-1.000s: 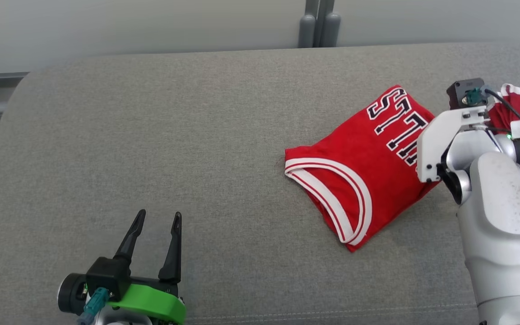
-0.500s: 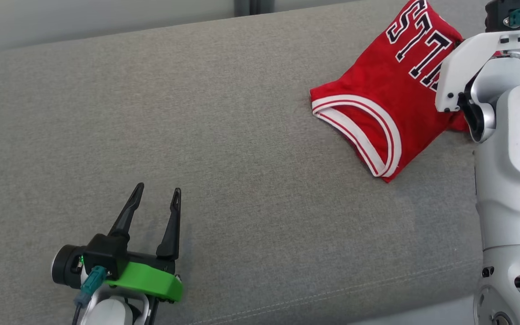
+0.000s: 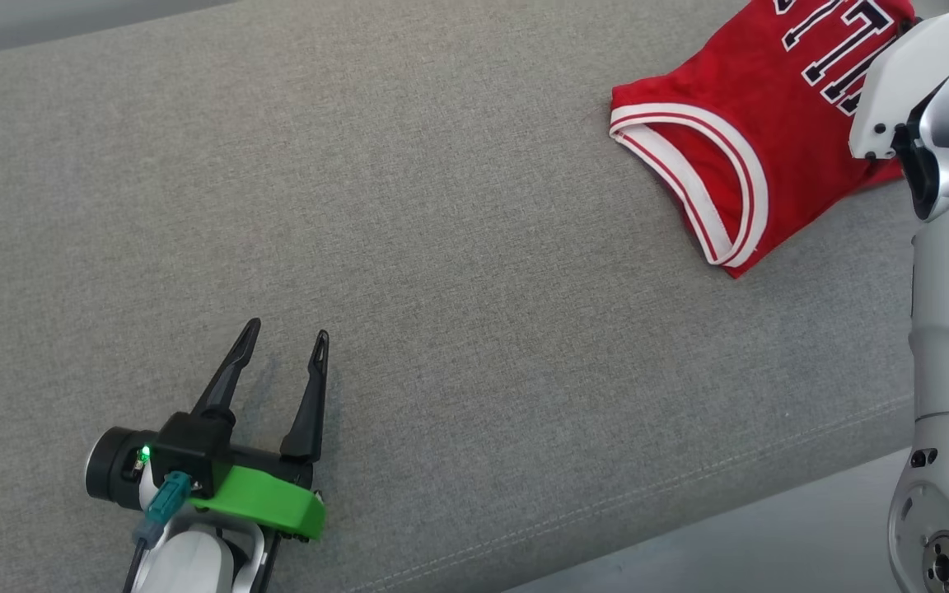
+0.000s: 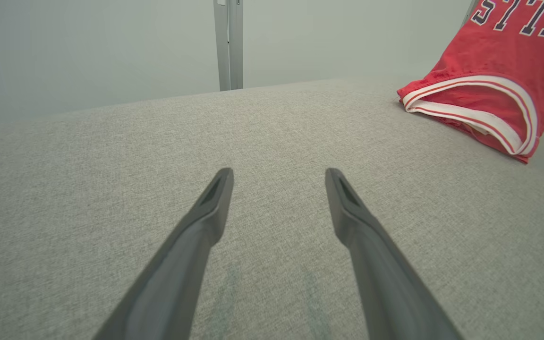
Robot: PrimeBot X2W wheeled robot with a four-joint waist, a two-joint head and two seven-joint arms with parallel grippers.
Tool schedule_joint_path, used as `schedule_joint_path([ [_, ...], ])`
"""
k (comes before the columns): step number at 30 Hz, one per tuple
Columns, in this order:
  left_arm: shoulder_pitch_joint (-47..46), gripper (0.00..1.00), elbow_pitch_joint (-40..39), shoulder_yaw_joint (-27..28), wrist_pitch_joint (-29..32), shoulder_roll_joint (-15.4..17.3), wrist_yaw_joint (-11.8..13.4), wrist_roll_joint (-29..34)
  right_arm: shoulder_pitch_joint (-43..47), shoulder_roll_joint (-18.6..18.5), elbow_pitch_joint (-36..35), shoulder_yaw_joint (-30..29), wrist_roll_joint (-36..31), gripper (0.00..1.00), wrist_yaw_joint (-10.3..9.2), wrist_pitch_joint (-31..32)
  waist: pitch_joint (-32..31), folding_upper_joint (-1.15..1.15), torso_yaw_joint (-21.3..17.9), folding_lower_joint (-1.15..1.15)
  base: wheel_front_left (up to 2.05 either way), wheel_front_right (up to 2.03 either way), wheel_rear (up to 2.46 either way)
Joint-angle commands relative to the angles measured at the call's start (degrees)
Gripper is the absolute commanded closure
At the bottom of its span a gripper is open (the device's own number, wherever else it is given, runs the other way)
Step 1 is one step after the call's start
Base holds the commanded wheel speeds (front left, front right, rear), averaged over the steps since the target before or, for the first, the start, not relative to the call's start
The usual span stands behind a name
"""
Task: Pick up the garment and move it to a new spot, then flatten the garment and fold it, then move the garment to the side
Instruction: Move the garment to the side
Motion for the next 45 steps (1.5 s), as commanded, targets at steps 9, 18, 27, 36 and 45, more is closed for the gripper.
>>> schedule_joint_path([
  [9,-1.64,0.00,-0.69,-0.66,-0.01,1.99,-0.26,0.73,-3.66,-1.50,3.24,-7.46,-3.25,1.00,-0.09,-2.42,3.10,0.00,0.15,0.00,0.00,0.00,0.00],
  [18,-1.63,0.00,-2.08,-1.84,1.51,3.62,-0.22,1.04,-4.38,-2.76,4.87,-20.40,-8.86,1.00,-0.09,-5.05,6.10,0.00,3.06,0.00,0.00,0.00,0.00],
  [27,-0.78,0.00,-4.98,-2.39,3.01,5.31,0.03,1.26,-4.73,-5.69,7.80,-30.19,-16.84,1.00,-0.09,-9.00,8.45,0.00,5.60,0.00,0.00,0.00,0.00],
  [36,-0.59,0.00,-6.75,-2.96,2.88,5.84,1.15,2.11,-5.53,-3.57,9.63,-34.90,-20.58,0.00,-0.10,-15.64,8.51,0.00,6.36,0.00,0.00,0.00,0.00],
  [45,0.22,0.00,-8.53,0.20,1.20,3.56,3.85,-1.54,-6.29,-2.69,14.06,-33.83,-20.18,0.00,-0.09,-23.19,5.95,0.00,7.42,0.00,0.00,0.00,0.00],
])
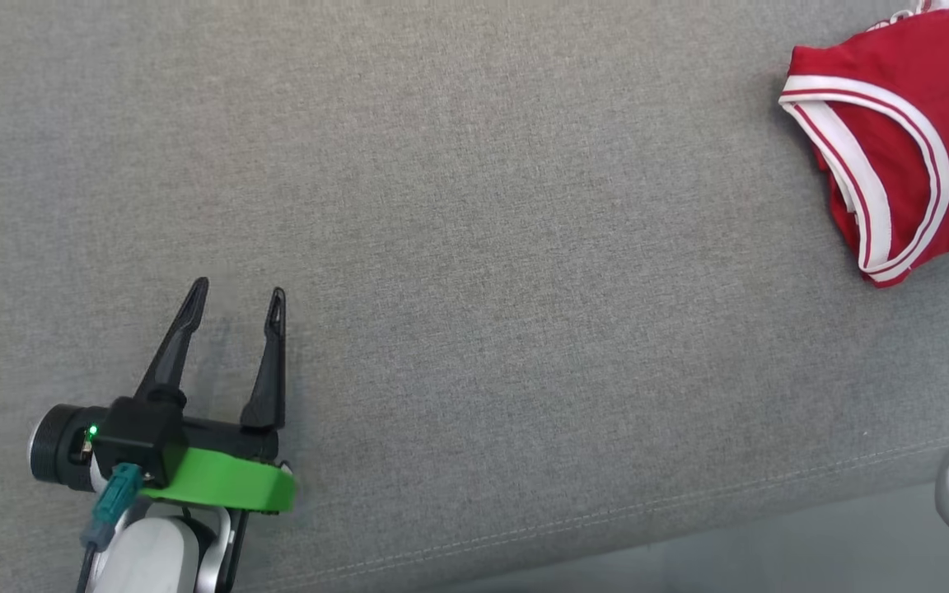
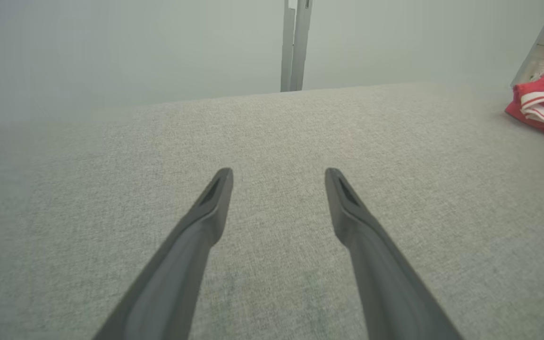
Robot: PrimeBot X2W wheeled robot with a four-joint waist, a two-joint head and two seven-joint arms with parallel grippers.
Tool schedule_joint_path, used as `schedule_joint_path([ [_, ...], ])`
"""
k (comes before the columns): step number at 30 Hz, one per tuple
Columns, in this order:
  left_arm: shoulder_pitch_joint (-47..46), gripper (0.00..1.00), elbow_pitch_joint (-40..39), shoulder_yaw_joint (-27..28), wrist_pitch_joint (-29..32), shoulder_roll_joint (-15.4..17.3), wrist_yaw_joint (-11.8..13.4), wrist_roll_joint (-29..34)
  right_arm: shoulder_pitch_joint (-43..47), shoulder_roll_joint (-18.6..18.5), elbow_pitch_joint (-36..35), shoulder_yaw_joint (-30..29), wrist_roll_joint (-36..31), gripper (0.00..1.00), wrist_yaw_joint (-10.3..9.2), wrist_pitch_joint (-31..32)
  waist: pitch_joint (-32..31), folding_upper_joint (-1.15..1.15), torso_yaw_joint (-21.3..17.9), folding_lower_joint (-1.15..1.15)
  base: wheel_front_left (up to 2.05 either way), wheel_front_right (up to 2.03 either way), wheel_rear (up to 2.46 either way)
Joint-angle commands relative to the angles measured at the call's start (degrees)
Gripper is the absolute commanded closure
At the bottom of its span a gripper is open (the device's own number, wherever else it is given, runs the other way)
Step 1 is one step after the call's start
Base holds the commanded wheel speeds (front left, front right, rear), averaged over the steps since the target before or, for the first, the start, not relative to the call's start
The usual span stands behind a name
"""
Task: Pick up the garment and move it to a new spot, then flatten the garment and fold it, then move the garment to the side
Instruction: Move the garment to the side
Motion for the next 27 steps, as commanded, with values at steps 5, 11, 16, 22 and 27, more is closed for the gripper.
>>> schedule_joint_path([
  [5,1.30,0.00,-0.35,2.22,-0.69,-0.79,1.64,-1.87,1.82,0.19,4.07,4.79,3.21,0.00,-0.09,-7.28,-3.78,0.00,1.51,0.00,0.00,0.00,0.00],
  [11,2.90,0.00,0.34,5.47,-1.19,-2.27,4.38,-3.85,4.43,-0.28,7.58,13.37,11.91,0.00,-0.10,-14.73,-8.15,0.00,2.75,0.00,0.00,0.00,0.00],
  [16,4.58,0.00,1.70,7.53,-1.24,-3.05,6.44,-5.40,9.83,0.51,3.06,22.53,20.23,0.00,-0.09,-15.71,-11.81,0.00,4.22,0.00,0.00,0.00,0.00],
  [22,6.30,0.00,3.49,7.91,-0.27,-3.30,7.82,-5.75,22.94,2.36,-8.74,31.73,30.27,0.00,-0.09,-15.61,-16.00,0.00,6.33,0.00,0.00,0.00,0.00],
  [27,7.89,0.00,4.56,7.72,0.26,-2.94,8.26,-5.67,33.68,4.10,-18.22,35.60,35.82,0.00,-0.09,-13.32,-18.94,0.00,7.34,0.00,0.00,0.00,0.00],
])
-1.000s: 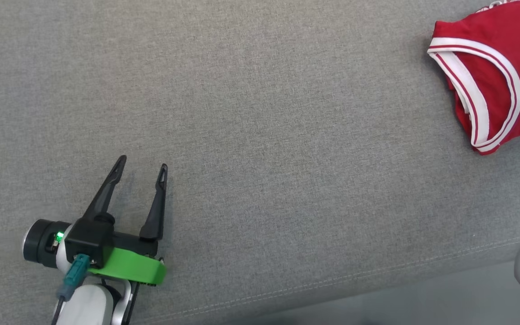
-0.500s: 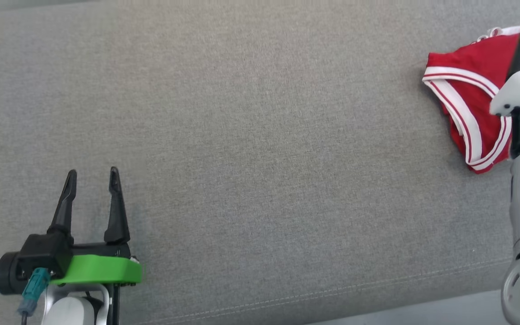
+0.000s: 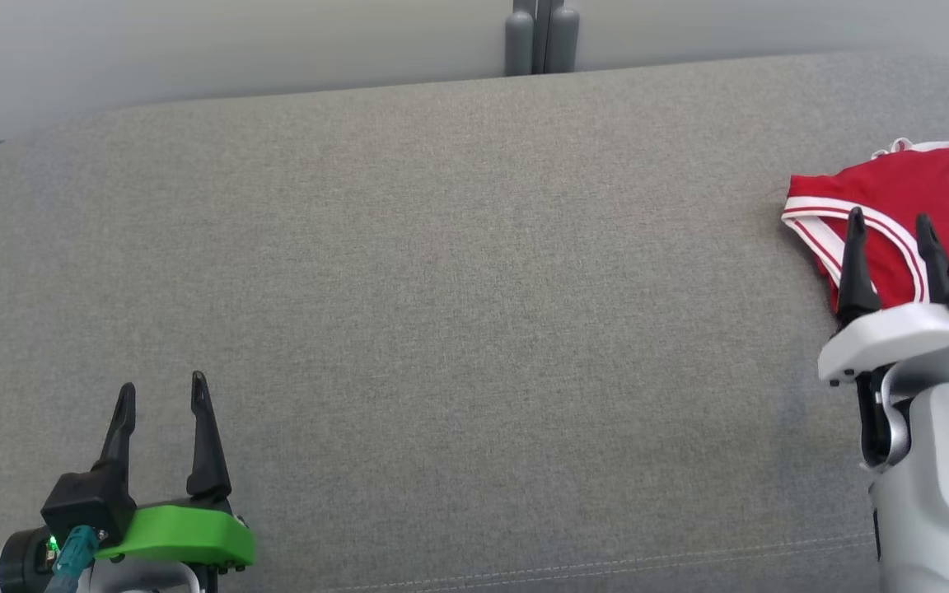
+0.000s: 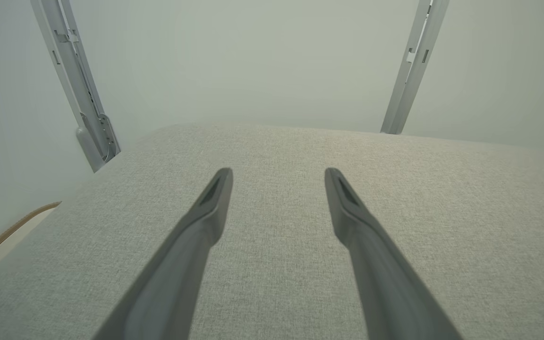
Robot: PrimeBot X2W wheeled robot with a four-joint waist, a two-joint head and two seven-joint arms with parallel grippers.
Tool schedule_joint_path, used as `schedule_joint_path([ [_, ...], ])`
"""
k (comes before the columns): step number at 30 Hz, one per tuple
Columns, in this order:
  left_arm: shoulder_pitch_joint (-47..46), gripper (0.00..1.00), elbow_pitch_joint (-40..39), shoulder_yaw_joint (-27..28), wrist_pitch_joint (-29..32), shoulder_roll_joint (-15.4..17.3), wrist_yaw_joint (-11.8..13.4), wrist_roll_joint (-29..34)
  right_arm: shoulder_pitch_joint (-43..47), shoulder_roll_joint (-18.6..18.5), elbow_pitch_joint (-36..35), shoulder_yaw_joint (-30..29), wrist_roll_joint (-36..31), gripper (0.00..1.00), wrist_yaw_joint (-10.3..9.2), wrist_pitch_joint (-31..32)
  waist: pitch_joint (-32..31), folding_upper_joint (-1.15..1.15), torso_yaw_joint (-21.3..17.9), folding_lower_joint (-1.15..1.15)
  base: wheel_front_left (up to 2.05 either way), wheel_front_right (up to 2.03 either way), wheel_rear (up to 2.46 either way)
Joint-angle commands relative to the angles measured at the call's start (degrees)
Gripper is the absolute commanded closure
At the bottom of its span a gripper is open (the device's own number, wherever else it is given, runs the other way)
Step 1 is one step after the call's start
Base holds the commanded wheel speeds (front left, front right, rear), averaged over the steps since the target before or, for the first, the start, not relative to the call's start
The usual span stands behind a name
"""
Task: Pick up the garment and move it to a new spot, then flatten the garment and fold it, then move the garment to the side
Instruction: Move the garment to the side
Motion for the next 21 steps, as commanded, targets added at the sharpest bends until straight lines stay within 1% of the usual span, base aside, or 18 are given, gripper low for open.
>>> schedule_joint_path([
  [1,1.17,0.00,0.30,0.08,0.27,0.31,0.34,-0.16,2.78,0.37,-2.31,0.83,1.28,0.00,-0.09,0.75,-3.05,0.00,1.73,0.00,0.00,0.00,0.00],
  [4,2.24,0.00,1.27,-0.67,1.22,0.59,0.52,0.47,9.98,0.96,-8.47,3.86,3.73,0.00,-0.09,3.82,-5.16,0.00,2.32,0.00,0.00,0.00,0.00],
  [9,3.42,0.00,2.00,-1.38,1.69,0.84,0.10,0.29,16.45,1.10,-12.60,7.55,7.31,0.00,-0.08,6.82,-7.56,0.00,3.33,0.00,0.00,0.00,0.00],
  [13,3.83,0.00,2.43,-1.85,1.84,0.97,-0.24,0.05,18.99,1.12,-14.22,9.15,9.06,0.00,-0.08,7.62,-8.59,0.00,3.89,0.00,0.00,0.00,0.00],
  [17,4.62,0.00,3.62,-2.66,2.17,1.43,-1.74,-0.67,21.59,1.11,-15.03,10.81,11.27,0.00,-0.08,8.18,-9.77,0.00,4.68,0.00,0.00,0.00,0.00],
  [21,4.86,0.00,4.66,-3.32,2.05,1.80,-2.98,-1.05,23.23,1.13,-14.48,11.94,12.55,0.00,-0.08,7.48,-10.81,0.00,5.55,0.00,0.00,0.00,0.00],
])
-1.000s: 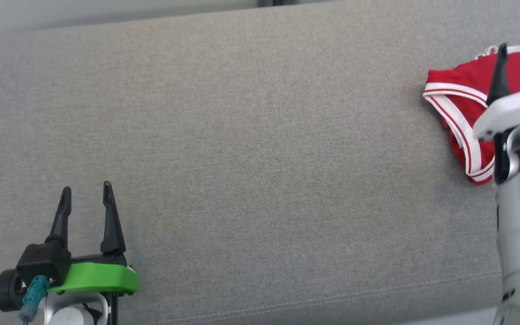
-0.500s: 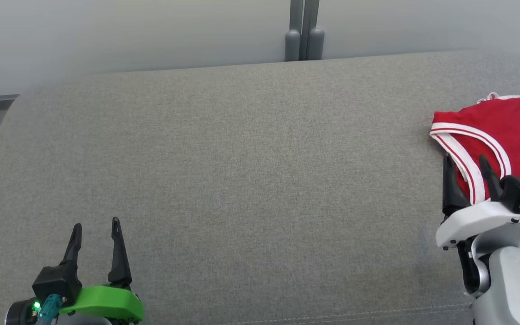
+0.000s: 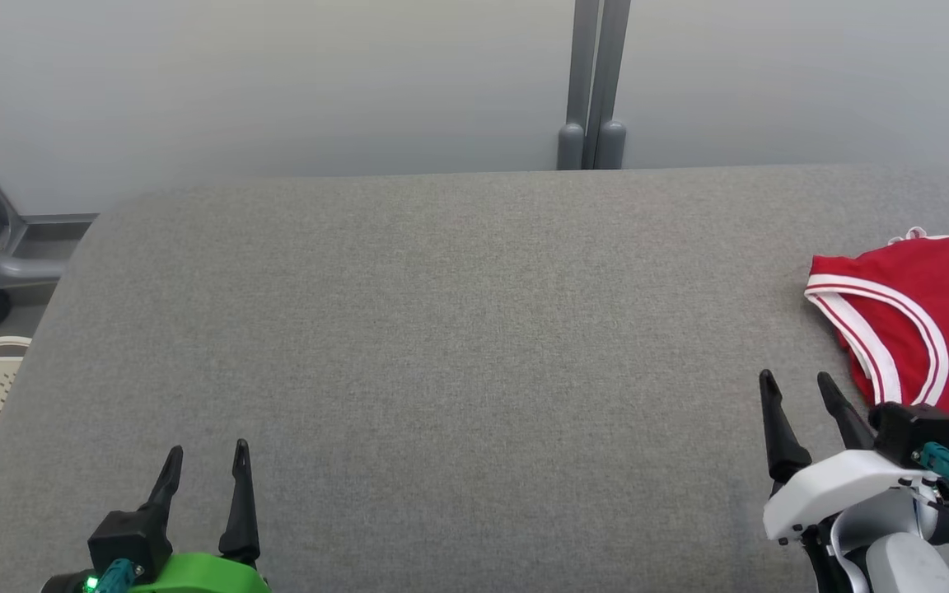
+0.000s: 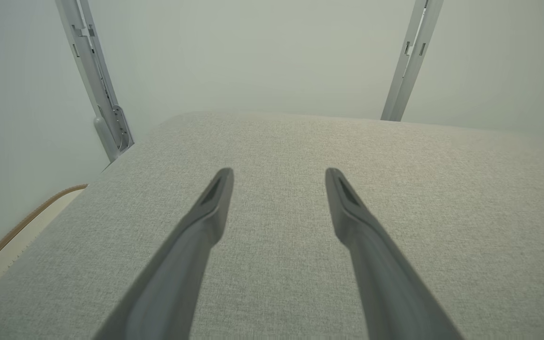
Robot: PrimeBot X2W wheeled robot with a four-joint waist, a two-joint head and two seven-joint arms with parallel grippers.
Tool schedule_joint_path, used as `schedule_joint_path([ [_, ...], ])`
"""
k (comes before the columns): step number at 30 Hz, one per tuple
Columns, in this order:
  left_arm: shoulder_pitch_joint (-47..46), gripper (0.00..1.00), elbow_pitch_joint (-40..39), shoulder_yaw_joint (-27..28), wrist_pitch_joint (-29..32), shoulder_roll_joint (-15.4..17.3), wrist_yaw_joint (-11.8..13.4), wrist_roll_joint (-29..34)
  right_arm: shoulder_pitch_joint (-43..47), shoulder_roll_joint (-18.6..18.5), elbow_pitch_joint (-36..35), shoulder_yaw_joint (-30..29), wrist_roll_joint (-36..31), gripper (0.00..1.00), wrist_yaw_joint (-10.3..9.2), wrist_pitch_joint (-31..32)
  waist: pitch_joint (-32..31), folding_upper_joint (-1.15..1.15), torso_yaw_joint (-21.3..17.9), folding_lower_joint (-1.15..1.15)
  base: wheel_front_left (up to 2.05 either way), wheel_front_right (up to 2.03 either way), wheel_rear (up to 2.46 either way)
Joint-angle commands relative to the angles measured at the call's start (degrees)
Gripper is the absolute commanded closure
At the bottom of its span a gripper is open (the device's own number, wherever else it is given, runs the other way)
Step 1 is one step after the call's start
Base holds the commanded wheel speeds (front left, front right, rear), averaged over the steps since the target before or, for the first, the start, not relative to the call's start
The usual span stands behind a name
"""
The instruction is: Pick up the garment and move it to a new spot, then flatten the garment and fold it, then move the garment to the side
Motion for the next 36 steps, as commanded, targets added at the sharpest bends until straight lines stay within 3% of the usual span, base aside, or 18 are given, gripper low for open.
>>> schedule_joint_path([
  [1,0.77,0.00,0.44,-0.13,-0.27,0.48,-0.50,-0.14,1.22,-0.14,0.27,0.58,0.59,0.00,-0.06,-0.33,-1.02,0.00,0.93,0.00,0.00,0.00,0.00],
  [23,1.09,0.00,2.06,-1.90,-1.26,1.47,-1.34,-0.58,4.66,-0.14,1.05,1.04,-3.57,0.00,-0.06,-2.09,-3.14,0.00,0.71,0.00,0.00,0.00,0.00],
  [36,0.58,0.00,1.75,-2.47,-1.07,2.02,-1.02,-0.95,4.48,-0.13,1.75,1.74,-2.14,0.00,-0.06,-2.17,-2.52,0.00,1.34,0.00,0.00,0.00,0.00],
])
